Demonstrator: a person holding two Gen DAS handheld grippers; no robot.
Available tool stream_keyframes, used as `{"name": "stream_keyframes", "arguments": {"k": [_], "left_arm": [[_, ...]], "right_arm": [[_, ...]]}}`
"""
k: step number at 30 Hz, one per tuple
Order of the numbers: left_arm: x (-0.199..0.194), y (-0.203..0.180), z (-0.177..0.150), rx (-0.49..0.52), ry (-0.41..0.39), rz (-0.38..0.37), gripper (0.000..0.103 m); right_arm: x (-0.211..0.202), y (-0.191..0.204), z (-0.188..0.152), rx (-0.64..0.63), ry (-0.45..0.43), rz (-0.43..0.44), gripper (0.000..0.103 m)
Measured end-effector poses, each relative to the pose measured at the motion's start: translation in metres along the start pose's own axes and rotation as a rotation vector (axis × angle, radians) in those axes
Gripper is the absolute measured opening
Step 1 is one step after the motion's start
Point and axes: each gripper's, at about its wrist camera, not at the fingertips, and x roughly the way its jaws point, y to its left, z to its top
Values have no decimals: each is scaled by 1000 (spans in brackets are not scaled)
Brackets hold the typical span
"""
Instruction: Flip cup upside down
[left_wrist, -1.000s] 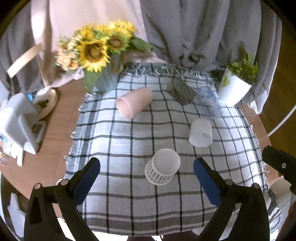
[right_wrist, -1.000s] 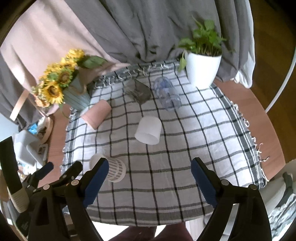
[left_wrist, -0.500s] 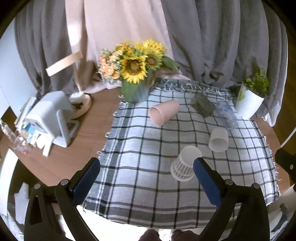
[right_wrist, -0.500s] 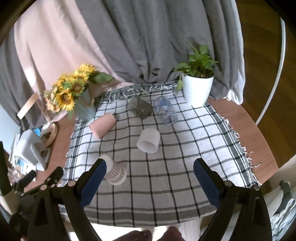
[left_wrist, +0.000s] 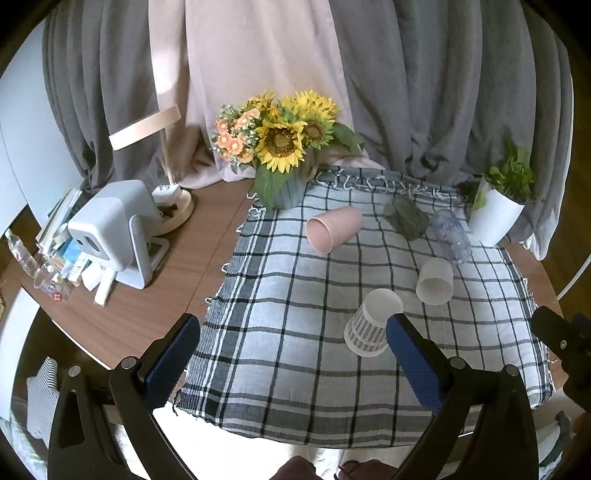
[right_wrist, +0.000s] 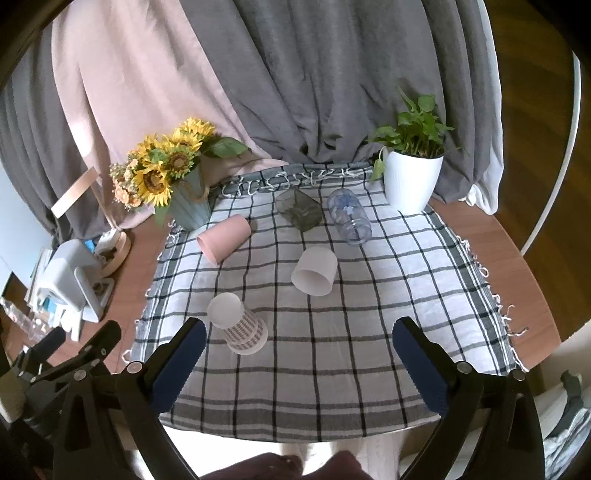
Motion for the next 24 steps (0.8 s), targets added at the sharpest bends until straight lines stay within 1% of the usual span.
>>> {"name": "stream_keyframes", "arguments": {"k": [11,24], "left_arm": [[0,-1,3,13,-4,-16,103],[2,-1,4,10,1,-14,103]], "right_arm": [[0,-2,-1,6,0,-5,102],[1,0,-1,2,8,-8,102]]}}
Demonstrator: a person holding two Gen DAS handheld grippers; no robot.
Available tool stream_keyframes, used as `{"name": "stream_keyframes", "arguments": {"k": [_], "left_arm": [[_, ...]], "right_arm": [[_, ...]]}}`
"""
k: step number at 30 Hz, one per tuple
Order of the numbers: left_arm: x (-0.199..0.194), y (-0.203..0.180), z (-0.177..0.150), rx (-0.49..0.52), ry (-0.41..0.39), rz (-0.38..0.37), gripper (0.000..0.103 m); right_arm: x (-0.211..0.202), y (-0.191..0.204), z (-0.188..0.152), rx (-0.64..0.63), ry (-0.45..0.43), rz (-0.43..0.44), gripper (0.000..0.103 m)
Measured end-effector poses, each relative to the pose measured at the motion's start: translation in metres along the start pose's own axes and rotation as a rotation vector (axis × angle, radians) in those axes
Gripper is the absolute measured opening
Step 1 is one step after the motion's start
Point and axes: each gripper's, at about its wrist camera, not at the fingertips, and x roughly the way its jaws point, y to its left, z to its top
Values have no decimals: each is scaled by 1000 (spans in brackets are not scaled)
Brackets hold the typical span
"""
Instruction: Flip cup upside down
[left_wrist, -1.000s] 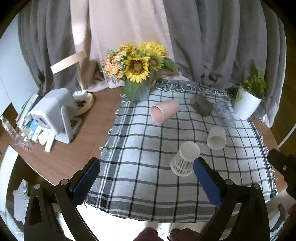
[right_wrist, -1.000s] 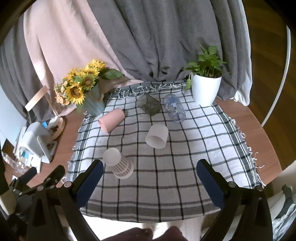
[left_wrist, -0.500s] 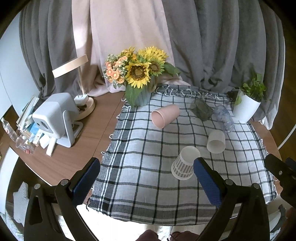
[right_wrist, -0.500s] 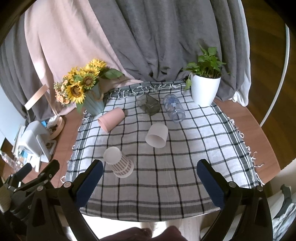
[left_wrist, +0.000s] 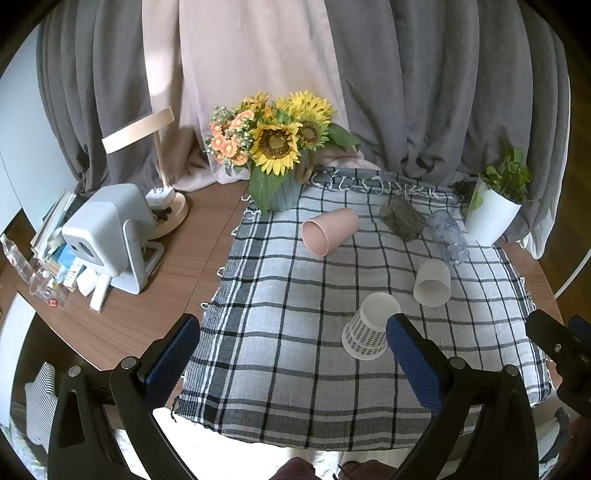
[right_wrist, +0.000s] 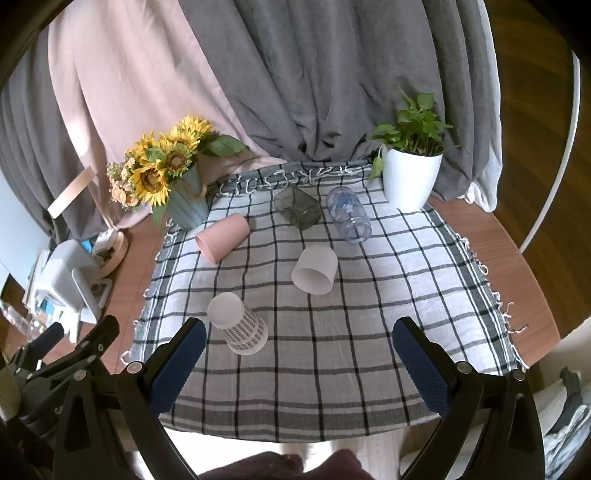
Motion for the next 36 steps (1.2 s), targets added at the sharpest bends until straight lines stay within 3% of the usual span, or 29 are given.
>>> {"name": "stream_keyframes", "arguments": {"k": [36], "left_arm": [[2,1,2,-1,0,-1,103]], "right_arm": [[1,2,1,0,0,-2,102]]}}
